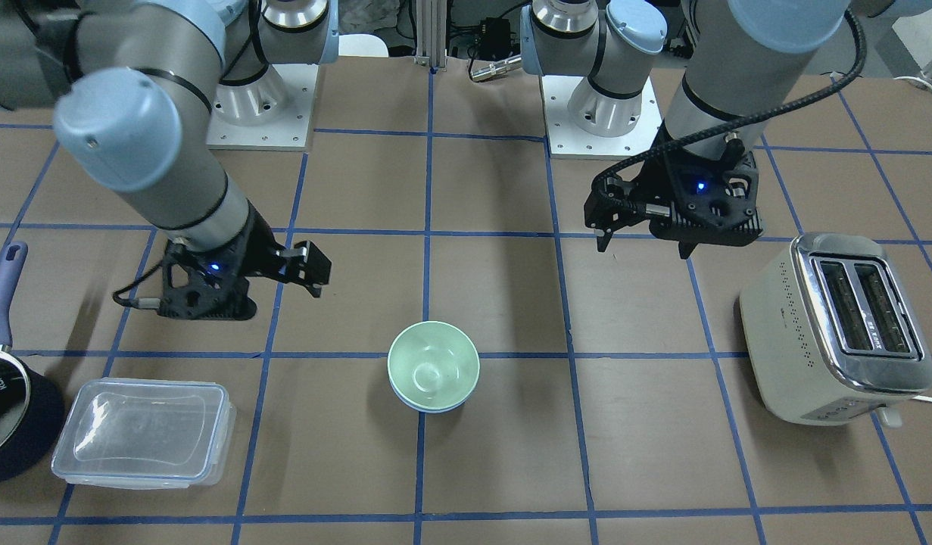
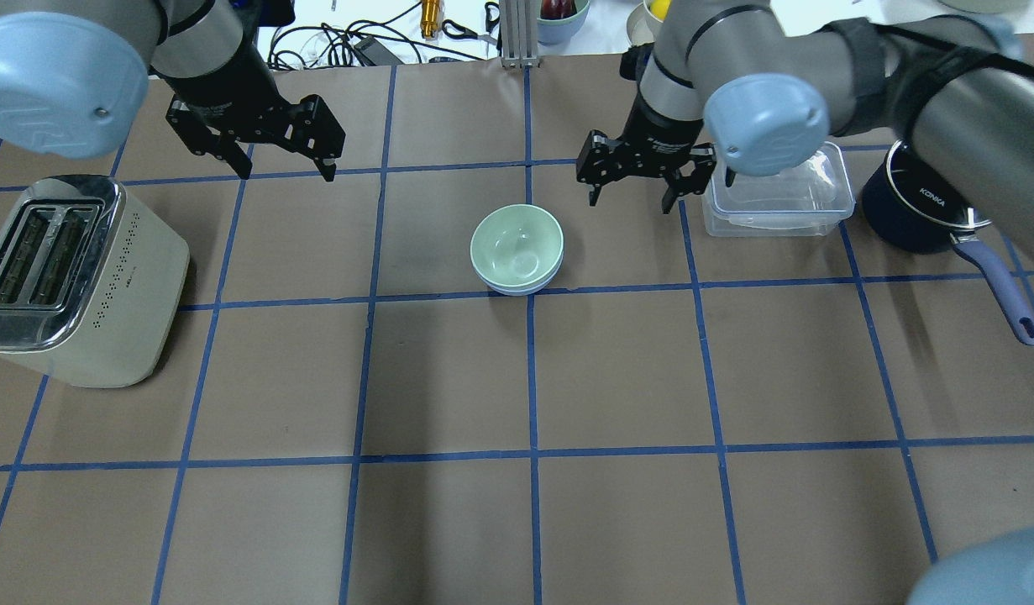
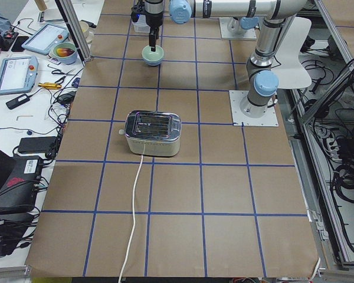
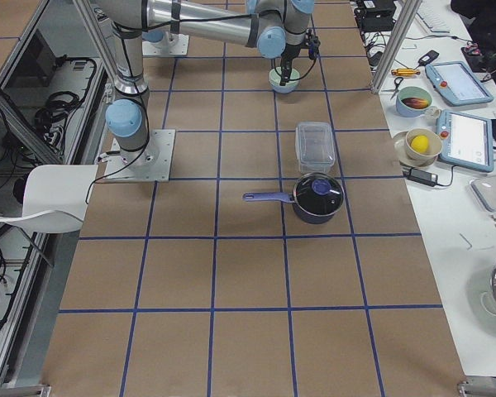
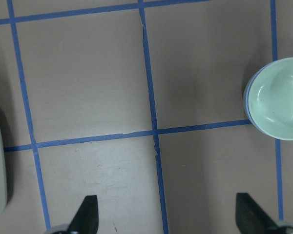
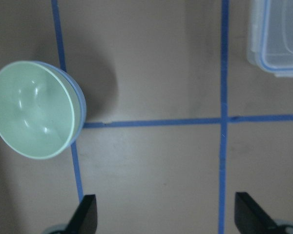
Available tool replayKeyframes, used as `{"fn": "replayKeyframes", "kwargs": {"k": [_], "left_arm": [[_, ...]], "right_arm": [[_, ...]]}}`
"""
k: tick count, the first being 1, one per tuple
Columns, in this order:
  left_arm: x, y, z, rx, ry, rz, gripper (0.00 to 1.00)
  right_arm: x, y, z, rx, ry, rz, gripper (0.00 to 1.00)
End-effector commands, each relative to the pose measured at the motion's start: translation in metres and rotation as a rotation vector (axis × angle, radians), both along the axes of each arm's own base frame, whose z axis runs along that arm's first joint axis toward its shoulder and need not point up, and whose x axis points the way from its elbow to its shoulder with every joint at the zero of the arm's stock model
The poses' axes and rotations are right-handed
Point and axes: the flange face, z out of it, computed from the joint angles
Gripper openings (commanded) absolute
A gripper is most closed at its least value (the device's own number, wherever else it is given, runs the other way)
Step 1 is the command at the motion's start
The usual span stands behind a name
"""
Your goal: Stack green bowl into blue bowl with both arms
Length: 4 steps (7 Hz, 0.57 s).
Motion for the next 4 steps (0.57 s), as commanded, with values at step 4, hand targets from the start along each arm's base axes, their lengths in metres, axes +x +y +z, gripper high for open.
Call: {"fn": "replayKeyframes", "kwargs": {"k": [4], "left_arm": [[0.000,-0.003,0.002,-0.021,0.008,0.057,1.00]], "right_arm": [[-0.034,0.076,0.086,0.021,0.079,-0.026,1.00]]}}
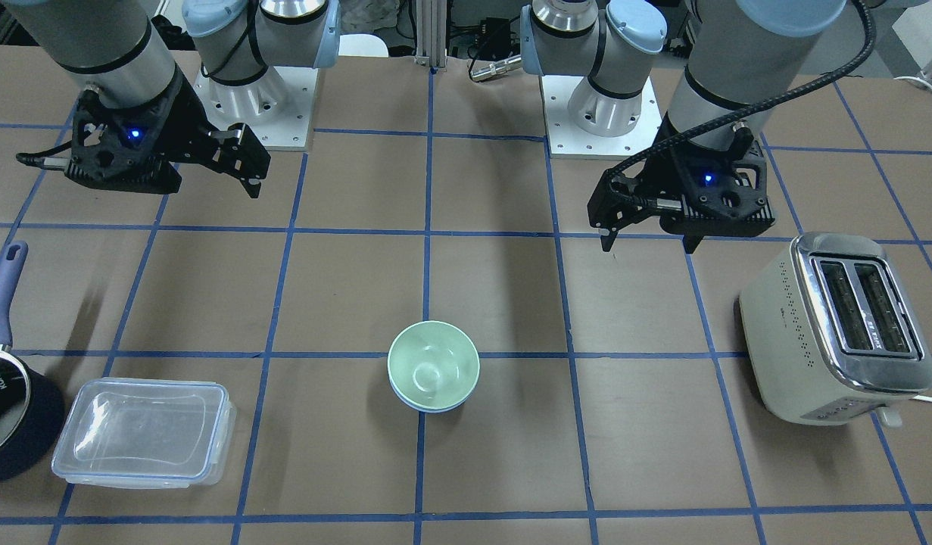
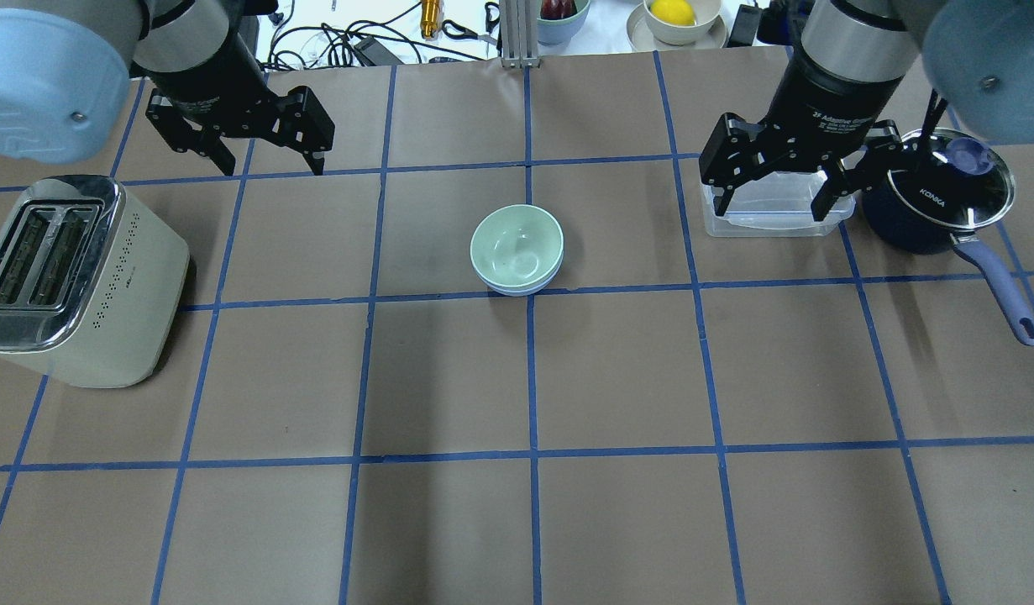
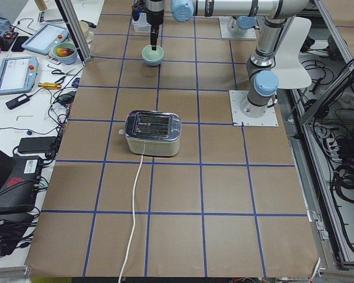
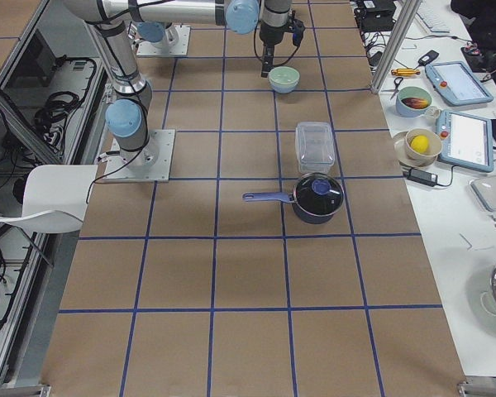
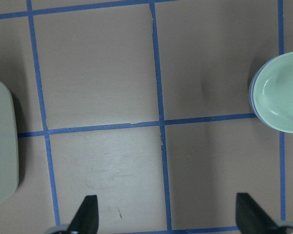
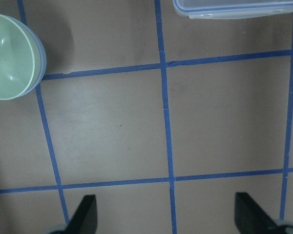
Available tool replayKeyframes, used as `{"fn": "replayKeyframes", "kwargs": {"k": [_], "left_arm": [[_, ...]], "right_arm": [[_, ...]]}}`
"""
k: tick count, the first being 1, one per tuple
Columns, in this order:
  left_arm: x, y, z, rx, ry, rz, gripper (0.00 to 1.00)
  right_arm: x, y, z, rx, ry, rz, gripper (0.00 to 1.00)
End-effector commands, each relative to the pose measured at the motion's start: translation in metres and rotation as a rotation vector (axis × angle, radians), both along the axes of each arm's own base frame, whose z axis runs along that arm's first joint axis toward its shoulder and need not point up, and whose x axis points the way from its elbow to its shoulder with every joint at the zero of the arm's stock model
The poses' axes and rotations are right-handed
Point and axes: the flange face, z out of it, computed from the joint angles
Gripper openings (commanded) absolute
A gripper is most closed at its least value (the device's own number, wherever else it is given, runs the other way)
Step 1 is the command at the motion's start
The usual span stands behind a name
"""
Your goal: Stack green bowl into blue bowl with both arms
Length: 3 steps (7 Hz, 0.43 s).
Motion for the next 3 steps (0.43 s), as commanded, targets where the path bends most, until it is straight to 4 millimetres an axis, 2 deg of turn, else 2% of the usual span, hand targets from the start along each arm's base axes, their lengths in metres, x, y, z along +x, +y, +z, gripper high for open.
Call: {"fn": "replayKeyframes", "kwargs": {"k": [1,3], "left_arm": [[-0.0009,0.0047,0.0027,-0.002,-0.002,0.001,1.00],[-0.0012,0.0095,0.0077,0.000,-0.007,-0.005,1.00]], "right_arm": [[-0.0004,0.0081,0.0048,0.008,0.003,-0.001,1.00],[0.0005,0.0086,0.0057,0.005,0.001,0.001,1.00]]}}
